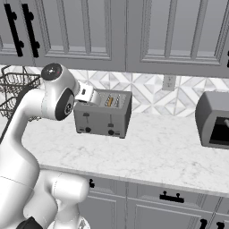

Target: Start the toaster. Once the lever pops up, take the bread to the plate on the dining counter.

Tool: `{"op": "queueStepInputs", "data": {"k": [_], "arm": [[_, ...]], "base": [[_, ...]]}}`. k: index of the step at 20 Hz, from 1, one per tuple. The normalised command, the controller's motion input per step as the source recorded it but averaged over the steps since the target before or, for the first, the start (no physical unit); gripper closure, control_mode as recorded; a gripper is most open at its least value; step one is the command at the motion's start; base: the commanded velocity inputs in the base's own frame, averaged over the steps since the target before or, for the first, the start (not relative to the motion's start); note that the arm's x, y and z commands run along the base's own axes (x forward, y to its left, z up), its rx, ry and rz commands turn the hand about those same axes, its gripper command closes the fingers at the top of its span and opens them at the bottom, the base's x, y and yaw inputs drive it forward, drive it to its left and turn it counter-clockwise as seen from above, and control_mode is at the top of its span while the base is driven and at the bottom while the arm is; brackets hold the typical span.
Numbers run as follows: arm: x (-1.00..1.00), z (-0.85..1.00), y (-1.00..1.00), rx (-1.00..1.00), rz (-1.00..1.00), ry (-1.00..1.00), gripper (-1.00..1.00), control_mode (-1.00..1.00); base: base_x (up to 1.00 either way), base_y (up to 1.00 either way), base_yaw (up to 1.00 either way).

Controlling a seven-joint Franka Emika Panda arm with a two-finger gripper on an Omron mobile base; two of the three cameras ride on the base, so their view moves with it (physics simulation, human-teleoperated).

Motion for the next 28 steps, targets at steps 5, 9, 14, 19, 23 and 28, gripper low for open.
{"op": "queueStepInputs", "data": {"k": [5, 9, 14, 19, 23, 28], "arm": [[0.0, 0.0, 0.0, 0.0, 0.0, 0.0, -1.0, -1.0], [0.0, 0.0, 0.0, 0.0, 0.0, 0.0, -1.0, -1.0], [0.0, 0.0, 0.0, 0.0, 0.0, 0.0, -1.0, -1.0], [0.0, 0.0, 0.0, 0.0, 0.0, 0.0, -1.0, -1.0], [0.0, 0.0, 0.0, 0.0, 0.0, 0.0, -1.0, -1.0], [0.0, 0.0, 0.0, 0.0, 0.0, 0.0, -1.0, -1.0]], "base": [[0.0, 0.0, 0.0], [0.0, 0.0, 0.0], [0.0, 0.0, 0.0], [0.0, 0.0, 0.0], [0.0, 0.0, 0.0], [0.0, 0.0, 0.0]]}}
